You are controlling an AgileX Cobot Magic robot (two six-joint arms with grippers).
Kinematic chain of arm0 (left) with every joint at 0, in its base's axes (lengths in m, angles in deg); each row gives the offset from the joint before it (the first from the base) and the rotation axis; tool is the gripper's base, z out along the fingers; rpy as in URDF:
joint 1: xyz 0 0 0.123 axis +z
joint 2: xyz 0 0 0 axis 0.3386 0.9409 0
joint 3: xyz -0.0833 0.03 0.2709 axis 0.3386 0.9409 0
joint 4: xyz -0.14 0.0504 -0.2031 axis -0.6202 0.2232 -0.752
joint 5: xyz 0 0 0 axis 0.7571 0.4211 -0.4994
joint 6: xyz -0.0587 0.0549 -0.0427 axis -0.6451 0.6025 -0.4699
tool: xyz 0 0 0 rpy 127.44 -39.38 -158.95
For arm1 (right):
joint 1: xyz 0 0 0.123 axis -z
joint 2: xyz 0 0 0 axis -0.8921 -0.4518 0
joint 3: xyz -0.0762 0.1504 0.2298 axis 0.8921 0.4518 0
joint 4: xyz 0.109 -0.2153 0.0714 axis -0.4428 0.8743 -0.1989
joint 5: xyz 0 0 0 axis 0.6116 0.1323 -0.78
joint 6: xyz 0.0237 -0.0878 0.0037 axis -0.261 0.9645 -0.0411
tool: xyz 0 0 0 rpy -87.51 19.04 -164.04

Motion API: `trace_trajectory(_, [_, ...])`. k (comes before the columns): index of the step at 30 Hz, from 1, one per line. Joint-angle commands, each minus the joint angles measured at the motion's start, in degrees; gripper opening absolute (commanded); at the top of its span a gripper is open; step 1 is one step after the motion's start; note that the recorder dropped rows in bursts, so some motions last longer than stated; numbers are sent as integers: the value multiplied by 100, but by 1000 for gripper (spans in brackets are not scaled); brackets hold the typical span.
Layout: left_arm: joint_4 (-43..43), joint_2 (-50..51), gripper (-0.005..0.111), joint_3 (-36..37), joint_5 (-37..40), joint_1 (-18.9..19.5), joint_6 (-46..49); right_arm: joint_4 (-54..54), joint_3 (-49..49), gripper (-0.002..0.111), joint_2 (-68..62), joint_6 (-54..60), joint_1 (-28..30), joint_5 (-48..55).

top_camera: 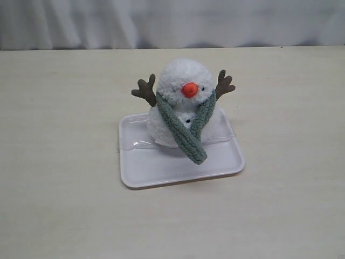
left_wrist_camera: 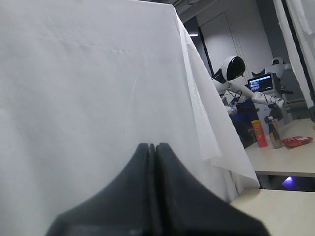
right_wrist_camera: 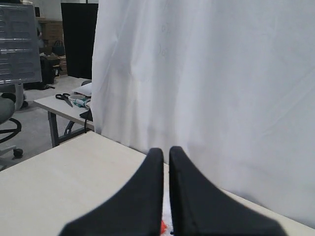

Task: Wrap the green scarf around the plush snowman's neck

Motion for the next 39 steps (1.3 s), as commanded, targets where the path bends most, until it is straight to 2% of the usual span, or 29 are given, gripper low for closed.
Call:
trace_trajectory(1, [-49,-15,0,28,1,-19,-26,-4,25,4,15,5,-9,50])
trace_trajectory(22, [-96,26,0,28,55,-31,-26,-4,25,4,15,5,-9,50])
trace_trajectory(25, [-2120,26,0,39,676,-31,788,-4,25,4,15,5,-9,50])
trace_trajectory(26, [-3265,26,0,39,880,-31,1498,-4,25,4,15,5,-9,50])
trace_trajectory(27, [-4557,2,0,39,1058,-31,2634,-4,25,4,15,5,-9,50])
trace_trajectory(28, [-5305,-7,0,39,1140,-31,3322,-4,25,4,15,5,-9,50])
trace_trajectory(29, [-6489,-36,0,39,1309,-31,4345,-4,25,4,15,5,-9,50])
trace_trajectory(30, [-8291,-108,0,39,1647,-31,6058,-4,25,4,15,5,-9,50])
trace_trajectory(31, [-9392,-197,0,39,1993,-31,7531,-4,25,4,15,5,-9,50])
trace_trajectory(32, [-10172,-287,0,39,2223,-31,8491,-4,25,4,15,5,-9,50])
trace_trajectory(33, [-10455,-361,0,39,2415,-20,9082,-4,25,4,15,5,-9,50])
trace_trajectory(34, [-10336,-528,0,39,2787,29,9504,-4,25,4,15,5,-9,50])
trace_trajectory(36, [-9849,-820,0,39,3257,318,9535,-4,25,4,15,5,-9,50])
trace_trajectory(39, [-9617,-1272,0,39,3716,788,9535,-4,25,4,15,5,-9,50])
